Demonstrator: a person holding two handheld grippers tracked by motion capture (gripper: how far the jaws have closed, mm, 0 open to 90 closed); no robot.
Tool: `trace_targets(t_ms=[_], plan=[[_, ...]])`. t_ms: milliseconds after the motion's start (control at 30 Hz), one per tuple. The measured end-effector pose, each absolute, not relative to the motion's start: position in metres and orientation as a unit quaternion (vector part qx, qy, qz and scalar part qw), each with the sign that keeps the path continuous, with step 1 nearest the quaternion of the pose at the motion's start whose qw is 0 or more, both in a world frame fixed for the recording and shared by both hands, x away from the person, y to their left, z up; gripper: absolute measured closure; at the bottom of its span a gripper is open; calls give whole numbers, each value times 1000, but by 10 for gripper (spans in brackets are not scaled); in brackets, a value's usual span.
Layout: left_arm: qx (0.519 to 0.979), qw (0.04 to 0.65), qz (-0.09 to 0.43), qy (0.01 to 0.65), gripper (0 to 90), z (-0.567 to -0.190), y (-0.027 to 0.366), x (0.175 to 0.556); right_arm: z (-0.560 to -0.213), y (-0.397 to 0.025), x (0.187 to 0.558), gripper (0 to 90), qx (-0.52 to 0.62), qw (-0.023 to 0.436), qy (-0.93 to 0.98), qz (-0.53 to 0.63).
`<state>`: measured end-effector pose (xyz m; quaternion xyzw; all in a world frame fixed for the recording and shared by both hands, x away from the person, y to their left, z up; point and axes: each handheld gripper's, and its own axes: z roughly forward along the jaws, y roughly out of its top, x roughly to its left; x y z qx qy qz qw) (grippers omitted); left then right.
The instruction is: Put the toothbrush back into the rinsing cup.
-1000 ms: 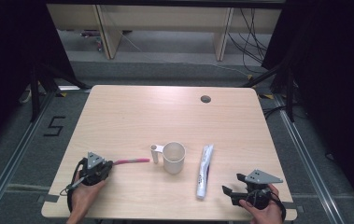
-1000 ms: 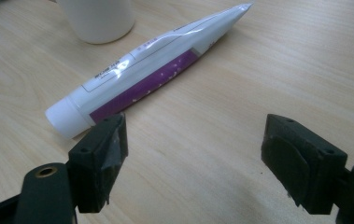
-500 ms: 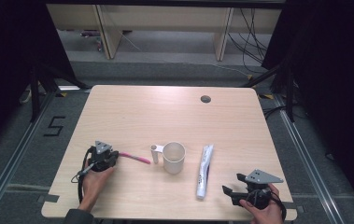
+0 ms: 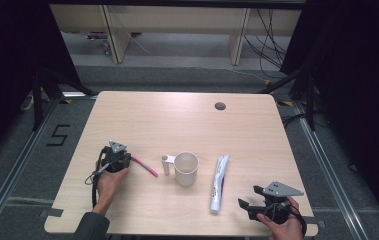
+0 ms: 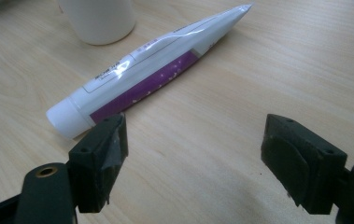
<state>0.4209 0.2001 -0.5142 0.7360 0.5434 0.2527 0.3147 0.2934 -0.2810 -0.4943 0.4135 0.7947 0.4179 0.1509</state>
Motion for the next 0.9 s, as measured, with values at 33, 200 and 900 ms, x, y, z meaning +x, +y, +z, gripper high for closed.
trace_targets(t_ms=[33, 200, 900], plan=[[738, 313, 254, 542, 882, -514, 198, 422, -494, -281, 293, 239, 414, 151, 795, 418], [737, 314, 250, 544, 875, -513, 192, 430, -494, -281, 294, 239, 410, 156, 796, 417], [708, 321, 210, 593, 428, -497, 180, 430, -493, -280, 292, 240, 418, 148, 793, 418]])
